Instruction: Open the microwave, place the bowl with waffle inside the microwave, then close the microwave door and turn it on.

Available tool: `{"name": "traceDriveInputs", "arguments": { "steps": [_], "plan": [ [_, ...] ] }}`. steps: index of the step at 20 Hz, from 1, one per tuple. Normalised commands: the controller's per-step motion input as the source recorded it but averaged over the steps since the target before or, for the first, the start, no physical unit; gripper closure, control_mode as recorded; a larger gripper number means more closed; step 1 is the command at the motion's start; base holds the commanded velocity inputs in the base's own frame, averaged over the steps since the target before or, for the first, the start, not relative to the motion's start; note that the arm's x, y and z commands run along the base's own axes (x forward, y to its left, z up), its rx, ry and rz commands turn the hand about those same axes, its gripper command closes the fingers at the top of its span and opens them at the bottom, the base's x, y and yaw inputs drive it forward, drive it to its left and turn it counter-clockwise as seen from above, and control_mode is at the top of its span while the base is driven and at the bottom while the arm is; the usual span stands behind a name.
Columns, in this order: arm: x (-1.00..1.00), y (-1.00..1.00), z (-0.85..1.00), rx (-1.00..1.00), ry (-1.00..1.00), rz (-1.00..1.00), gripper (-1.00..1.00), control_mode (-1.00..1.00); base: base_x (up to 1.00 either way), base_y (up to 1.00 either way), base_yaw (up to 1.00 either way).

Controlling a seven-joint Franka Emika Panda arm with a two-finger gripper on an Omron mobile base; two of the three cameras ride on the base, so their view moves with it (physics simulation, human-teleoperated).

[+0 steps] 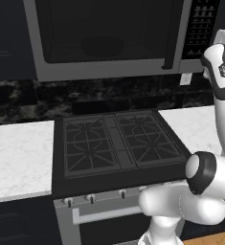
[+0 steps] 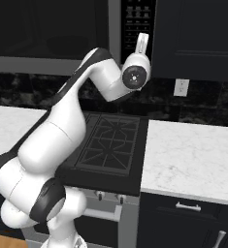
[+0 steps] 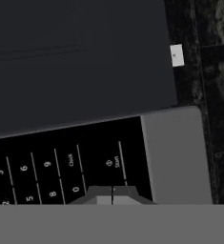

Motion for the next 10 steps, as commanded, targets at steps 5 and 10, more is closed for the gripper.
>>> {"name": "traceDriveInputs", "arguments": {
  "steps": [5,10],
  "plan": [
    [0.37,-0.04,-0.07,0.0,0.01,0.02,1.0,-1.0,0.0,0.0,0.0],
    [0.31,-0.18,-0.01,0.0,0.0,0.01,1.0,-1.0,0.0,0.0,0.0]
  ]
}}
